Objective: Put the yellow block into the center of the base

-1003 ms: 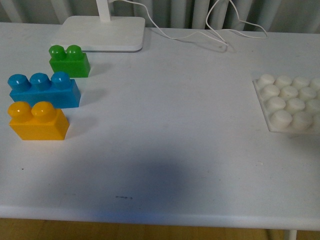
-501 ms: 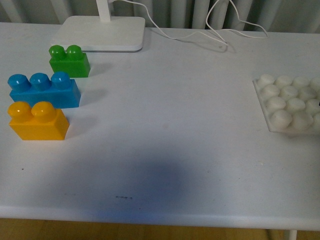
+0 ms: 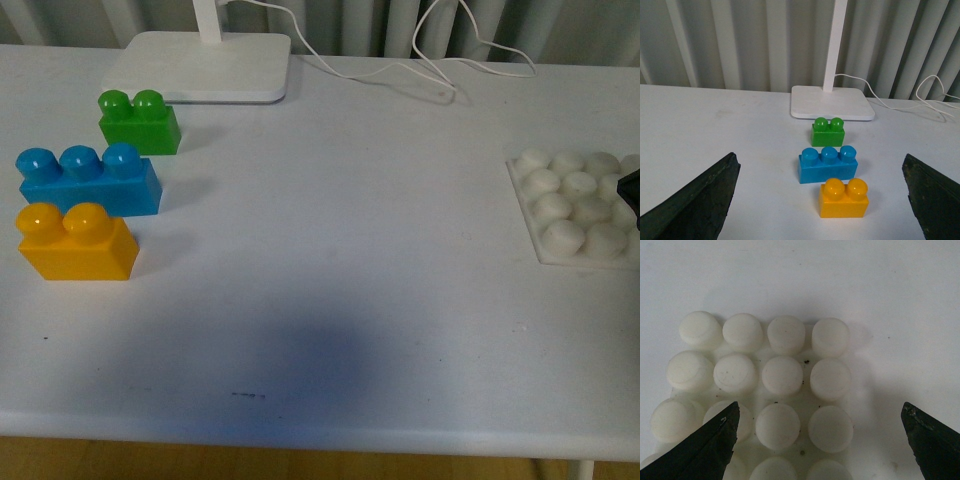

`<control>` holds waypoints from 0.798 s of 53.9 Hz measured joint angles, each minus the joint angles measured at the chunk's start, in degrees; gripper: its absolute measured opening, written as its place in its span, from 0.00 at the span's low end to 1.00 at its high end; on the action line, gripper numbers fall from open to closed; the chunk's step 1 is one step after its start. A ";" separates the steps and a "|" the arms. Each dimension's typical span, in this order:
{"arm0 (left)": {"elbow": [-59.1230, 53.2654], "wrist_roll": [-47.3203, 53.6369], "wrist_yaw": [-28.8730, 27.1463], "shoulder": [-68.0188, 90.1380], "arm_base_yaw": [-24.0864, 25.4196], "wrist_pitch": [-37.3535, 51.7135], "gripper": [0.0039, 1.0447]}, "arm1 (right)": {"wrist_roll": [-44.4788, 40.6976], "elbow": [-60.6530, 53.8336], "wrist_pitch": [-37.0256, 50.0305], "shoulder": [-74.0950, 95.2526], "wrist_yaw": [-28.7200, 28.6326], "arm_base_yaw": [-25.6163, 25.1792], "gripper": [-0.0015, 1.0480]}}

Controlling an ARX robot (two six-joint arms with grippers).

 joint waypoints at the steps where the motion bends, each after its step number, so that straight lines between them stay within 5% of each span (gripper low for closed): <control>1: -0.02 0.00 0.00 0.00 0.00 0.00 0.94 | -0.20 0.31 -0.04 0.35 -0.02 0.00 0.91; 43: -0.02 0.00 0.00 0.00 0.00 0.00 0.94 | 0.77 0.59 2.03 4.98 2.38 2.82 0.91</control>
